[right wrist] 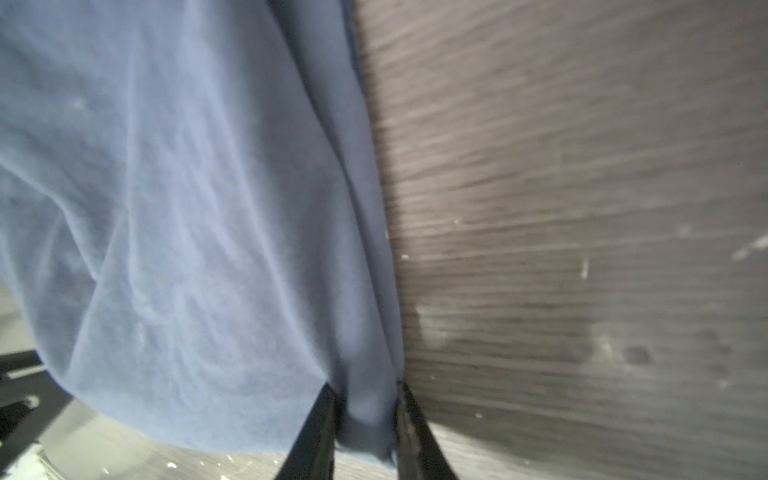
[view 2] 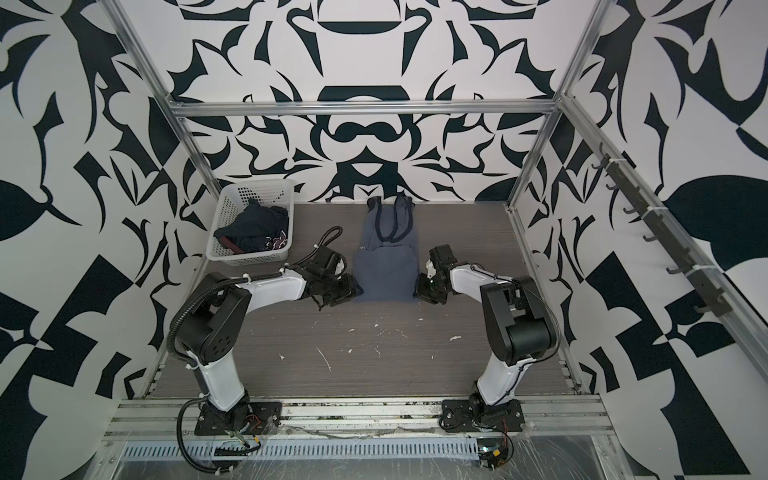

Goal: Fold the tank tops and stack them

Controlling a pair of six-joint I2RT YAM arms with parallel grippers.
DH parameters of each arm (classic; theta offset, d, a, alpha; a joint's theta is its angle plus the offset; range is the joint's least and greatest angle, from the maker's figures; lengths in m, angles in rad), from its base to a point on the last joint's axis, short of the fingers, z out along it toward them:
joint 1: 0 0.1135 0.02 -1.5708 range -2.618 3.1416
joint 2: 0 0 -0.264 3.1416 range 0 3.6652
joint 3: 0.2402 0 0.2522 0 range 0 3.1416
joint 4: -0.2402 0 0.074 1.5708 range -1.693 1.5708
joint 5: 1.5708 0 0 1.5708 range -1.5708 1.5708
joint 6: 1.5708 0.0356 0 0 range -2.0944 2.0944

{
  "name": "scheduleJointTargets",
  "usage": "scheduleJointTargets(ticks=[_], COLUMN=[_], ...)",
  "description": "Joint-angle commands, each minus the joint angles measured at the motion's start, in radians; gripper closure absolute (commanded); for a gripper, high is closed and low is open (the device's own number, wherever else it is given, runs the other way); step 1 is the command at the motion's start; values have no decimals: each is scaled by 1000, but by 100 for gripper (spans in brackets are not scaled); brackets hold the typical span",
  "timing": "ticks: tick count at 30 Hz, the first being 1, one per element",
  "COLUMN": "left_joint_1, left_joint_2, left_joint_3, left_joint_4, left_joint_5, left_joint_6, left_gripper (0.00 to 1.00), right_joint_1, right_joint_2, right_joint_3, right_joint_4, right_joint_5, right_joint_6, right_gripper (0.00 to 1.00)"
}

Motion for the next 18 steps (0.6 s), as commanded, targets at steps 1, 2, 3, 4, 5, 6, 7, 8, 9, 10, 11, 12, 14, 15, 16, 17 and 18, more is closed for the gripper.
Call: scheduleJointTargets(ticks=[1, 2, 3, 4, 5, 6, 7, 8, 9, 10, 11, 12, 14, 15, 16, 17, 18], left_joint_1=[-16, -17, -17, -19, -19, -19, -19, -20, -21, -22, -22, -22, -22, -25, -28, -33, -42], left_joint_2=[36, 42, 46, 48, 51, 54, 57, 59, 62, 63, 60, 55, 43, 37, 31, 23, 9], left_joint_3=[-8, -3, -3, -3, -5, -5, -4, -5, -4, -6, -8, -15, -30, -36, -39, -43, -52], left_joint_4=[-21, -19, -15, -10, -4, 2, 4, 13, 17, 19, 24, 35, 60, 72, 77, 79, 82], left_joint_5=[-7, -3, -2, -4, -4, -3, -2, -2, -3, -6, -11, -13, -13, -12, -10, -8, -14], left_joint_6=[-10, -12, -15, -18, -21, -25, -28, -31, -33, -34, -36, -39, -47, -51, -51, -51, -51], left_gripper=[46, 49, 52, 53, 56, 58, 60, 61, 64, 66, 68, 70, 76, 79, 80, 83, 85], right_joint_1=[6, 6, 7, 7, 6, 6, 7, 8, 8, 8, 8, 7, 7, 7, 8, 8, 7], right_joint_2=[-22, -30, -44, -57, -74, -91, -105, -120, -133, -142, -153, -169, -199, -217, -230, -243, -258], right_joint_3=[-47, -60, -76, -90, -105, -120, -131, -146, -161, -173, -184, -199, -231, -245, -255, -267, -276], right_joint_4=[15, 23, 31, 35, 37, 32, 30, 33, 40, 42, 41, 45, 50, 55, 56, 61, 60], right_joint_5=[4, 4, 10, 18, 28, 43, 52, 58, 55, 51, 53, 55, 64, 64, 61, 57, 53], right_joint_6=[32, 41, 48, 55, 60, 64, 67, 74, 83, 88, 92, 98, 109, 114, 116, 118, 122], right_gripper=[85, 89, 91, 93, 95, 96, 98, 99, 100, 100, 100, 100, 100, 100, 100, 100, 100])
